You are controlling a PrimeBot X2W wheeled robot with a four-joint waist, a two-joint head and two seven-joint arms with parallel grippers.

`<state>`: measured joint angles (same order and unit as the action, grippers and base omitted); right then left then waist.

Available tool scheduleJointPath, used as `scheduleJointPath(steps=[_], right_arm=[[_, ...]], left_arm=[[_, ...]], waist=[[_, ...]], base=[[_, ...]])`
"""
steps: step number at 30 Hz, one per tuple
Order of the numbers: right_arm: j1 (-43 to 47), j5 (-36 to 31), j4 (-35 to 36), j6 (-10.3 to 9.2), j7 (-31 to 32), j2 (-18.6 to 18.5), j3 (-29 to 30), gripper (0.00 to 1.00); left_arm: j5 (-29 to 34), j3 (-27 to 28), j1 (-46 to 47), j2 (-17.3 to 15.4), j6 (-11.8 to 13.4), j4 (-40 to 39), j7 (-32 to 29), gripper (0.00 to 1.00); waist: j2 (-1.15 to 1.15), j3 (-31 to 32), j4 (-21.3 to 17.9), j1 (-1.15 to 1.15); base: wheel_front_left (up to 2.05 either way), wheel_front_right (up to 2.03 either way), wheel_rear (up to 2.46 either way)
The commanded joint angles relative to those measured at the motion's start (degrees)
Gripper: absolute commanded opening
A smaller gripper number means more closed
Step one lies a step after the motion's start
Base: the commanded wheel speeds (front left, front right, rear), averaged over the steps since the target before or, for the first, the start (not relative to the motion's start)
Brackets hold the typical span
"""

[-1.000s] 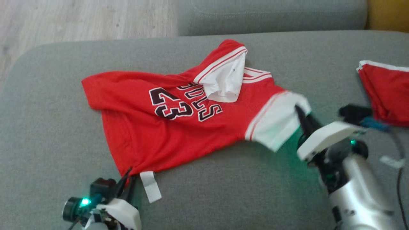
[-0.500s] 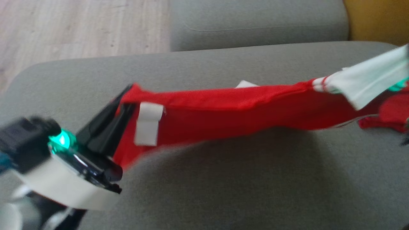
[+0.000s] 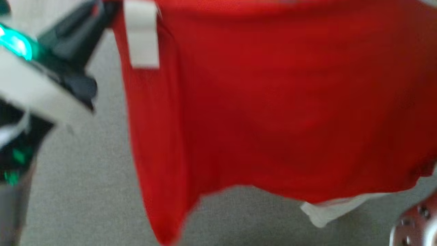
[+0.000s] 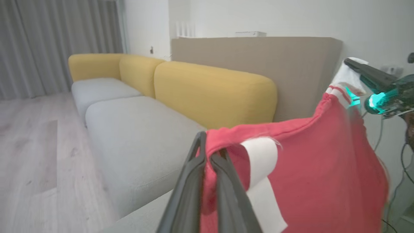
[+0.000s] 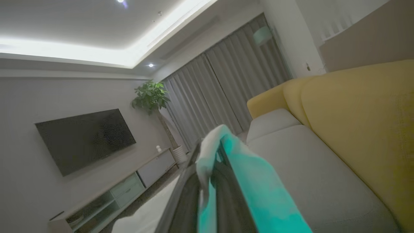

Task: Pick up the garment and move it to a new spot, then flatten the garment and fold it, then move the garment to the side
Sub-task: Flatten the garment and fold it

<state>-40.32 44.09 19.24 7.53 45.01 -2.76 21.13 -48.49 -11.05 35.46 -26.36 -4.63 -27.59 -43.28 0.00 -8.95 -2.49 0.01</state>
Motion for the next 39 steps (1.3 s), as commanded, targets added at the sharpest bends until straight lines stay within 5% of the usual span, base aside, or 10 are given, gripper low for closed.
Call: scheduleJointPath(steps=[1,10,16,21,27,34,39], right_arm=[[-4.7,-2.72,-0.81,-0.04,0.37,-0.13,-2.55,0.0],[-25.71,-12.99,-21.97,-0.04,-9.22,-0.12,-7.45,0.0],[-42.32,-18.75,-36.42,-0.04,-21.71,-0.12,-8.09,0.0],[-44.49,-17.54,-42.38,-0.04,-26.44,-0.12,-9.48,0.0],[-28.23,-12.5,-37.73,-0.04,-28.03,-0.12,-13.13,0.0],[6.96,-14.33,-22.77,-0.04,-28.64,-0.12,-17.13,0.0],[29.47,-15.84,-14.35,-0.04,-27.46,-0.12,-17.21,0.0]], left_arm=[[0.92,2.32,4.88,-2.29,-0.28,1.86,-0.19,0.0],[9.95,-2.27,24.02,-1.09,-2.0,24.76,6.32,0.0],[19.74,-6.81,40.62,1.4,-2.64,41.43,22.84,0.0],[22.72,-12.86,45.3,1.65,-2.82,50.84,34.19,0.0],[16.91,-23.28,37.76,-2.16,-2.84,52.16,41.68,0.0],[13.75,-31.67,15.77,-7.64,-2.64,46.24,47.2,0.0],[13.41,-35.84,-2.19,-9.87,2.2,40.8,49.49,0.0]], waist=[[0.0,-4.4,0.38,-0.01],[0.0,-15.89,2.35,-0.01],[0.0,-20.54,3.31,-0.01],[0.0,-22.03,2.7,-0.01],[0.0,-20.27,1.79,-0.01],[0.0,-13.24,1.27,-0.01],[0.0,-6.72,1.47,-0.01]], base=[[0.0,0.0,0.0],[0.0,0.0,0.0],[0.0,0.0,0.0],[0.0,0.0,0.0],[0.0,0.0,0.0],[0.0,0.0,0.0],[0.0,0.0,0.0]])
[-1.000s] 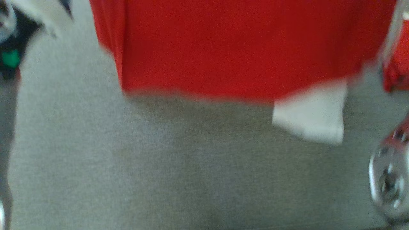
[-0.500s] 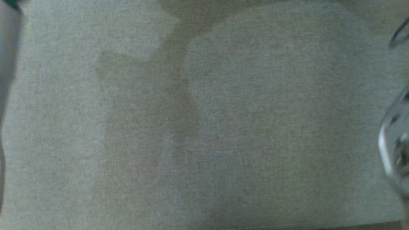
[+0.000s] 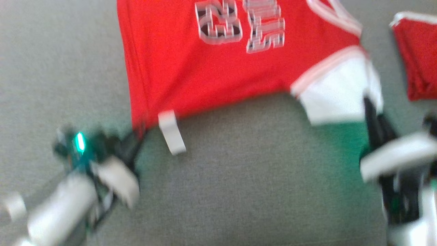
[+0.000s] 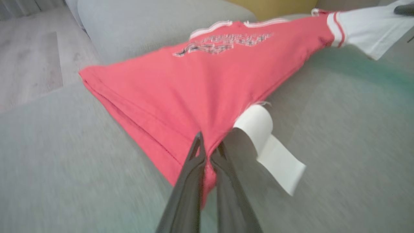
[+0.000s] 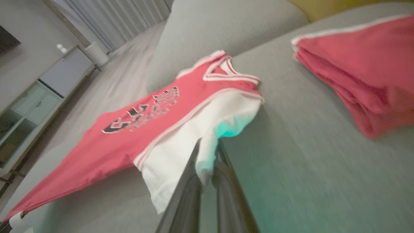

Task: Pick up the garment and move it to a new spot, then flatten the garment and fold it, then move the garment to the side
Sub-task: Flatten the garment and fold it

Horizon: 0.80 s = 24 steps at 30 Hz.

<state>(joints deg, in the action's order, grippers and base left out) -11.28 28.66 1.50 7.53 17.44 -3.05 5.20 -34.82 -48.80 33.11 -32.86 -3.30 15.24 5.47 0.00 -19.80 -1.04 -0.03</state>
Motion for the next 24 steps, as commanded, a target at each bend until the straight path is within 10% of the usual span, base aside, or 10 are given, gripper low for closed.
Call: scheduleJointPath(steps=[1,11,24], right_arm=[[4.45,-0.29,4.59,-0.04,0.3,0.17,-1.19,0.0],[31.81,0.99,10.91,-0.04,1.94,0.17,2.02,0.0],[10.2,-0.39,13.34,-0.04,19.83,0.17,1.98,0.0]], left_arm=[[-0.18,1.0,-3.36,-3.73,2.13,-3.05,1.18,0.0],[-3.75,-3.92,-28.45,-4.45,13.54,-13.65,2.21,0.0],[-19.39,2.05,-17.45,-7.81,7.14,-23.32,-15.27,0.0]], waist=[[0.0,5.5,0.01,0.03],[0.0,9.8,0.49,0.03],[0.0,6.08,2.52,0.03]], base=[[0.0,0.0,0.0],[0.0,0.0,0.0],[0.0,0.0,0.0]])
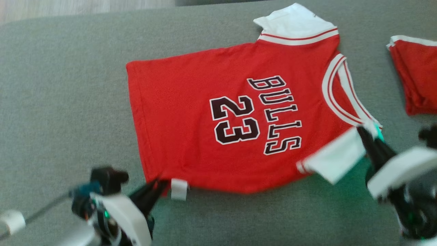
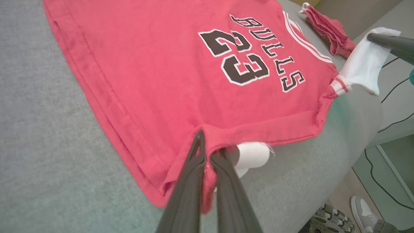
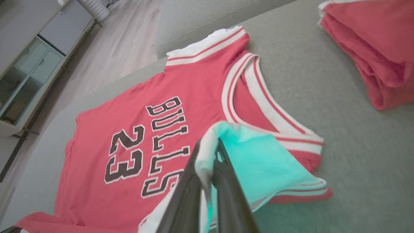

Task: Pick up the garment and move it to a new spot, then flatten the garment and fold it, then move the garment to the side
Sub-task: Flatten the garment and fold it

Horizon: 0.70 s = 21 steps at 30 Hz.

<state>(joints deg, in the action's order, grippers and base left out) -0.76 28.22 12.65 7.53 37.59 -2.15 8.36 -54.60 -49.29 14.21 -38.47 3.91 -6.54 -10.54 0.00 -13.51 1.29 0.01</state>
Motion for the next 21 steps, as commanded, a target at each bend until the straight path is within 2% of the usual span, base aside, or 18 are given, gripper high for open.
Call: scheduleJointPath(steps=[1,5,9,10,11,12,13,14,17,21], right_arm=[[-2.53,-0.51,1.6,-0.04,0.85,-0.73,-1.23,0.0],[-9.89,-3.22,-2.04,-0.04,3.38,-0.73,-1.56,0.0],[-15.4,-5.17,-6.09,-0.04,2.98,-0.73,-1.56,0.0],[-16.52,-5.57,-6.93,-0.04,2.61,-0.73,-1.81,0.0],[-17.55,-5.43,-7.85,-0.04,1.94,-0.73,-1.8,0.14],[-18.49,-5.41,-8.77,-0.04,1.2,-0.73,-1.8,0.49],[-19.28,-5.93,-9.45,-0.04,0.46,-0.73,-2.12,0.64],[-19.85,-6.43,-10.25,-0.04,-0.2,-0.73,-2.27,1.0],[-20.52,-6.35,-11.44,-0.04,-1.93,-0.73,-2.71,1.0],[-18.27,-8.09,-9.07,-0.04,-3.65,-2.36,-3.61,1.0]], left_arm=[[-0.86,2.99,2.7,-2.14,-0.54,-1.31,-0.69,0.0],[-4.4,4.24,6.92,-0.8,-1.05,1.53,-4.91,0.0],[-5.78,5.01,10.53,0.91,-1.16,5.04,-6.93,0.0],[-5.99,5.17,11.24,1.33,-1.26,5.84,-7.11,0.05],[-6.13,5.32,11.82,1.69,-1.3,6.64,-7.22,0.34],[-6.26,5.46,12.28,2.01,-1.29,7.34,-7.25,1.0],[-6.4,5.59,12.58,2.24,-1.26,7.89,-7.28,1.0],[-6.42,5.56,12.74,2.38,-1.39,8.27,-7.28,1.0],[-7.16,5.87,11.61,2.25,-1.35,7.96,-6.7,1.0],[-8.2,7.29,7.22,1.09,0.4,4.63,-3.64,1.0]], waist=[[0.0,-0.61,0.38,-0.01],[0.0,-1.83,1.07,-0.01],[0.0,-3.29,1.58,-0.01],[0.0,-3.64,1.63,-0.01],[0.0,-3.92,1.65,-0.01],[0.0,-4.18,1.63,-0.01],[0.0,-4.42,1.57,-0.01],[0.0,-4.56,1.49,-0.01],[0.0,-4.8,1.16,-0.01],[0.0,-4.81,0.96,-0.01]], base=[[0.0,0.0,0.0],[0.0,0.0,0.0],[0.0,0.0,0.0],[0.0,0.0,0.0],[0.0,0.0,0.0],[0.0,0.0,0.0],[0.0,0.0,0.0],[0.0,0.0,0.0],[0.0,0.0,0.0],[0.0,0.0,0.0]])
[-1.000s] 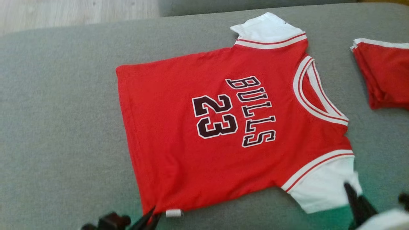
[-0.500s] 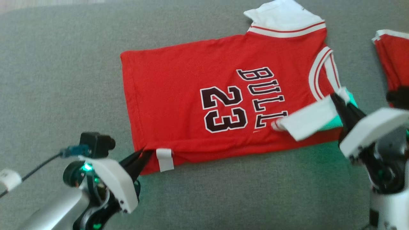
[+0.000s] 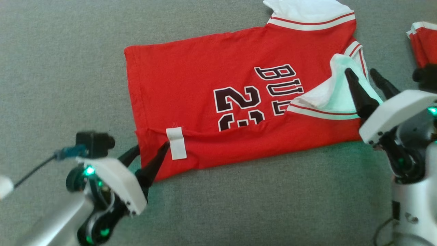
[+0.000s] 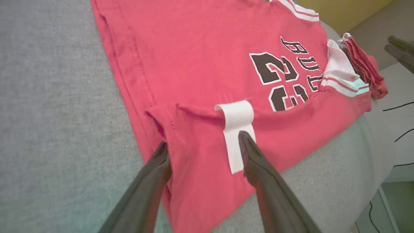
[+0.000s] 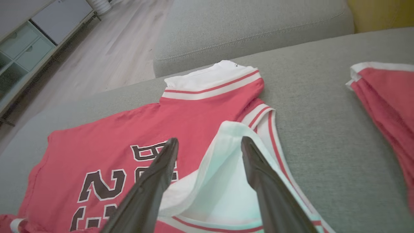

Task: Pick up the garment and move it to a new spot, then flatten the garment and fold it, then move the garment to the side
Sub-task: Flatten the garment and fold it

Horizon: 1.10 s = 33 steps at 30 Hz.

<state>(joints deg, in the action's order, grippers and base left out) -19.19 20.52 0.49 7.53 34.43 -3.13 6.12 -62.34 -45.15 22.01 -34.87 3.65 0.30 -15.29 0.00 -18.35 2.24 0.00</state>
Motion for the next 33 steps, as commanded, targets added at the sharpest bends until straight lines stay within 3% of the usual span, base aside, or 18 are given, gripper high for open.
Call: scheduleJointPath(steps=[1,5,9,16,26,27,28,29,30,33], right_arm=[[1.25,-1.03,3.91,-0.04,-0.6,-2.54,-1.51,1.0],[5.42,-4.29,5.29,-0.04,-0.27,-7.65,-1.19,1.0],[7.4,-7.43,4.71,-0.04,0.46,-11.21,-1.13,1.0],[8.78,-9.49,1.31,-0.04,5.76,-14.77,-2.5,1.0],[10.09,-4.99,0.25,-0.04,13.01,-17.43,-5.34,1.0],[10.31,-4.22,0.1,-0.04,13.82,-17.4,-5.45,1.0],[10.52,-3.29,-0.04,-0.04,14.7,-17.33,-5.63,1.0],[10.57,-2.31,-0.1,-0.04,15.26,-17.09,-5.49,0.45],[10.52,-1.52,-0.22,-0.04,15.52,-16.72,-4.95,0.0],[10.52,1.12,-0.29,-0.04,16.89,-16.36,-3.97,0.0]], left_arm=[[-0.75,3.43,-1.9,-2.74,1.32,-3.08,1.79,1.0],[-1.66,3.71,-5.67,-2.64,3.19,-4.7,3.55,1.0],[-2.28,3.65,-6.53,-1.61,3.46,-4.58,4.21,1.0],[-2.97,2.78,-5.46,0.47,2.64,-2.69,3.46,1.0],[-3.23,-0.04,-4.51,2.17,0.54,-0.79,0.75,1.0],[-3.42,-0.35,-4.53,2.32,0.23,-0.7,0.38,0.94],[-3.62,-0.57,-4.5,2.44,-0.07,-0.59,0.06,0.53],[-3.79,-0.7,-4.42,2.52,-0.34,-0.47,-0.18,0.02],[-3.95,-0.75,-4.31,2.56,-0.6,-0.3,-0.36,0.0],[-5.05,-0.05,-3.93,2.0,-1.44,0.31,-0.82,0.0]], waist=[[0.0,0.01,0.05,0.0],[0.0,-0.49,0.48,0.0],[0.0,-1.09,0.83,0.0],[0.0,-2.6,1.18,0.0],[0.0,-3.29,1.28,0.0],[0.0,-3.28,1.26,0.0],[0.0,-3.25,1.23,0.0],[0.0,-3.21,1.22,0.0],[0.0,-3.09,1.25,0.0],[0.0,-2.34,1.34,0.0]], base=[[0.0,0.0,0.0],[0.0,0.0,0.0],[0.0,0.0,0.0],[0.0,0.0,0.0],[0.0,0.0,0.0],[0.0,0.0,0.0],[0.0,0.0,0.0],[0.0,0.0,0.0],[0.0,0.0,0.0],[0.0,0.0,0.0]])
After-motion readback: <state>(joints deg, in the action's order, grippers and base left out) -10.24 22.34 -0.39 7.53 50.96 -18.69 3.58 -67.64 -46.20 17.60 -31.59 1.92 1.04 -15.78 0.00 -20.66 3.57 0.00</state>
